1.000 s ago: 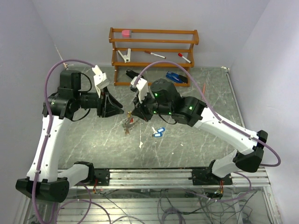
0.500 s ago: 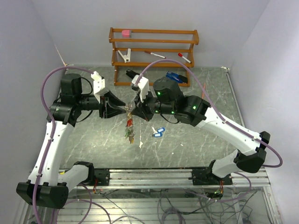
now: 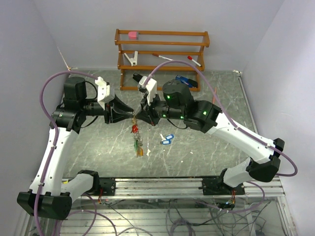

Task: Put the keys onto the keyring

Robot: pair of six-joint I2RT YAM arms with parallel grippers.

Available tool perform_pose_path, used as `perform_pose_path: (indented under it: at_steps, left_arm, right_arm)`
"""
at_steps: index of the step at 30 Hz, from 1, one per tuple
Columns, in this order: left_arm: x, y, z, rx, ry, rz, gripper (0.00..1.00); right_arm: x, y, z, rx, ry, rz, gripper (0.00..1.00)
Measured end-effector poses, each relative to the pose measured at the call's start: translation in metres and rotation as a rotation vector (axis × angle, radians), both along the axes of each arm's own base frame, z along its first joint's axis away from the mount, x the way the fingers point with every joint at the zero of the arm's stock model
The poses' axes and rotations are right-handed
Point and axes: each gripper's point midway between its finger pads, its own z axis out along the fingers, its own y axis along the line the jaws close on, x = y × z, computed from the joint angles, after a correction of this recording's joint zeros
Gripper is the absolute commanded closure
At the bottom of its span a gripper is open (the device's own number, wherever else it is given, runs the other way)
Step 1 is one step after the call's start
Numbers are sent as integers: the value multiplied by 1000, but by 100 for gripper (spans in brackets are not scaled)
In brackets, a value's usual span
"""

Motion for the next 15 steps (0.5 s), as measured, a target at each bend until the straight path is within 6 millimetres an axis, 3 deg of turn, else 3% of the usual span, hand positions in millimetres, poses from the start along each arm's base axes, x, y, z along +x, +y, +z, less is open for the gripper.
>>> perform_pose_path:
  at_steps: [11, 15]
  left_arm:
    - [-2, -2, -3, 9, -28, -24, 87]
    - [-2, -2, -6, 15, -35, -30, 89]
  right_arm:
    - [1, 5, 7, 39, 8, -6, 100]
    - [1, 5, 7, 40, 18, -11, 100]
